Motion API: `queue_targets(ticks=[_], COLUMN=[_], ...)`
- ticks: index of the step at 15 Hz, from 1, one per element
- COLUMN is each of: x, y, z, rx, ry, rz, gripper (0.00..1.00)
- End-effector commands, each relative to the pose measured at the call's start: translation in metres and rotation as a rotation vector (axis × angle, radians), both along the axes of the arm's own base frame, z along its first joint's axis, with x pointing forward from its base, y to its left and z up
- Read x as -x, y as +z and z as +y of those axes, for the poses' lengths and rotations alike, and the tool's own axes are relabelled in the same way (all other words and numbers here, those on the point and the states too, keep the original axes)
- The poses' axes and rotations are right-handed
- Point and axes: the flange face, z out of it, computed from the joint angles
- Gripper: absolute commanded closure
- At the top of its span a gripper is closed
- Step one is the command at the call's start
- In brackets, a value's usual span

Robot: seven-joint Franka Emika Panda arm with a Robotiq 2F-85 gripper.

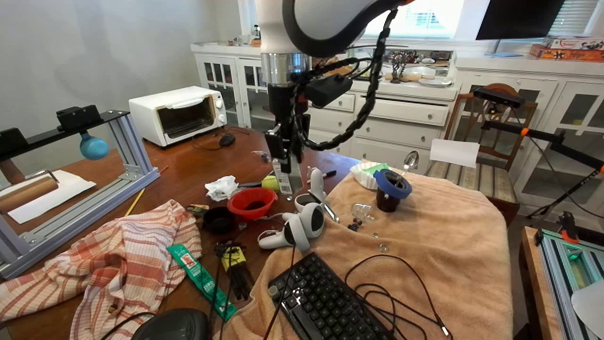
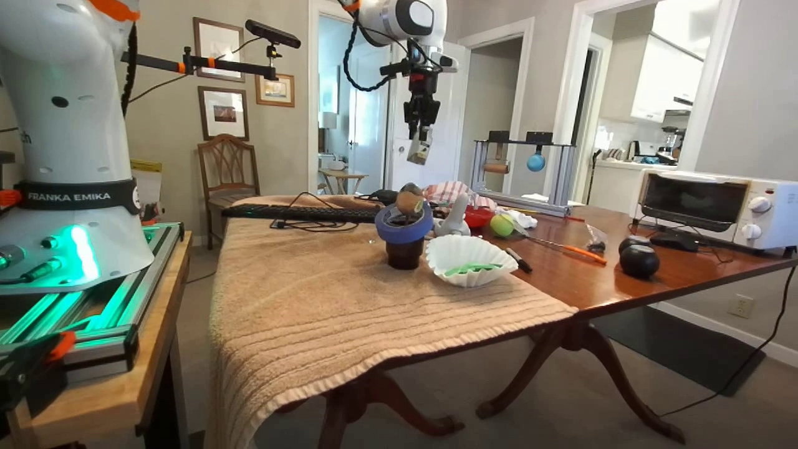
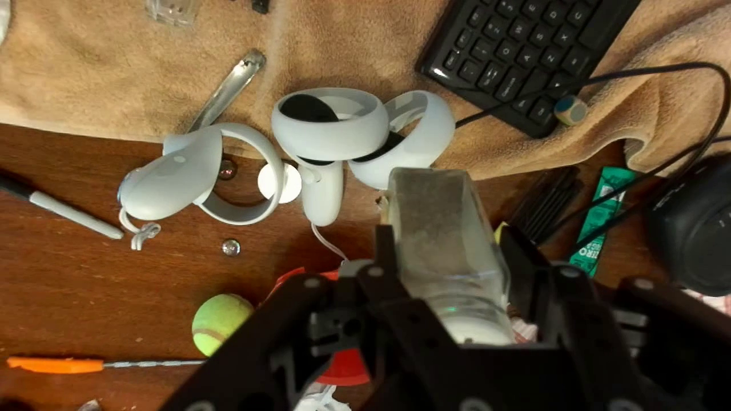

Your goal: Move the white remote to the left then move the hand sanitizer to the right

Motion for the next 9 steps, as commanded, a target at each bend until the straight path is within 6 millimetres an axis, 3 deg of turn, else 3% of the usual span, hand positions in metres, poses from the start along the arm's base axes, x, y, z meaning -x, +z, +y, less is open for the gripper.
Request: queue_targets(ticks=[1,9], x=[0.0055,0.0019], y=[0.0021,-0.0002], z=[0.0040,-0.0001], rx=[0.004,0.005], ry=[0.002,-0.003], rz=[-0.002,-0.001], gripper=[0.52,0.52])
